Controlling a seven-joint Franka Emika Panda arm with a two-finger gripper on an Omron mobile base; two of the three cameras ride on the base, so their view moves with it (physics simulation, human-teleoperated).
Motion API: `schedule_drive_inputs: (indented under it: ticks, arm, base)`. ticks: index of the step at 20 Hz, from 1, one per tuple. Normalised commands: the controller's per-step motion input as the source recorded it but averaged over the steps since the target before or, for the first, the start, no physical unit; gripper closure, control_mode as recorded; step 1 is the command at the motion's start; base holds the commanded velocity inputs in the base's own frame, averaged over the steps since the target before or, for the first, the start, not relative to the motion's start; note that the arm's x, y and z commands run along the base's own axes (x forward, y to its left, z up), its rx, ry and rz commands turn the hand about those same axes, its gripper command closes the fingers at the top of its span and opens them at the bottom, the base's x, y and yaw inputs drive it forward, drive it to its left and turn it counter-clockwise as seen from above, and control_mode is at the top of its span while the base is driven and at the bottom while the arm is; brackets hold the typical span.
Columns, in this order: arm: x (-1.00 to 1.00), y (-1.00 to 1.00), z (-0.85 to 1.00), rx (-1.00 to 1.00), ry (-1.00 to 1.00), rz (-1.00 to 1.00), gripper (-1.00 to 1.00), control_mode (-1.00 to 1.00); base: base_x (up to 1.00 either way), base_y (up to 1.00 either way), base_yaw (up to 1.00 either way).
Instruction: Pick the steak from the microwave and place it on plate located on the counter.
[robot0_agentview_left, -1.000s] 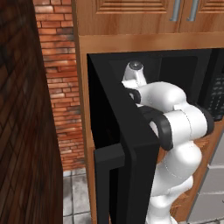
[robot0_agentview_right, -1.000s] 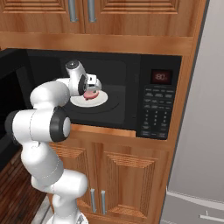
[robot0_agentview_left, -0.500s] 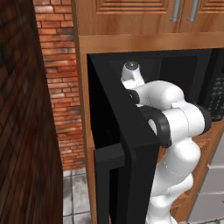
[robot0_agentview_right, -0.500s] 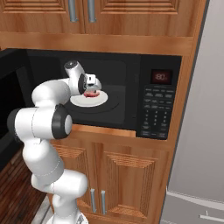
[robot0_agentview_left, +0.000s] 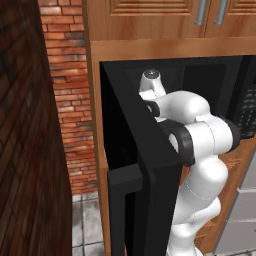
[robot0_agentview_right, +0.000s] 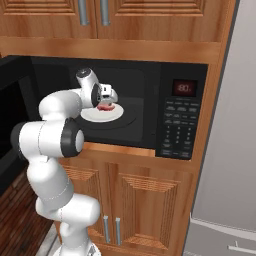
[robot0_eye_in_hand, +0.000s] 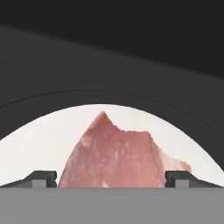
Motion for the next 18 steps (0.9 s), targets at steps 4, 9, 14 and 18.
schedule_drive_inputs:
  ticks: [4, 9, 14, 18]
  arm:
    - [0.08, -0.24, -0.28, 0.00, 0.00, 0.00, 1.00, -1.00]
    - [0.05, -0.14, -0.08, 0.00, 0.00, 0.01, 1.00, -1.00]
    - [0.01, -0.05, -0.05, 0.00, -0.01, 0.00, 1.00, -1.00]
    - [-0.49, 0.02, 0.00, -0.01, -0.11, 0.02, 1.00, -1.00]
  base:
    - [0.00, 0.00, 0.00]
    - [0.00, 0.00, 0.00]
    - [0.00, 0.00, 0.00]
    - [0.00, 0.00, 0.00]
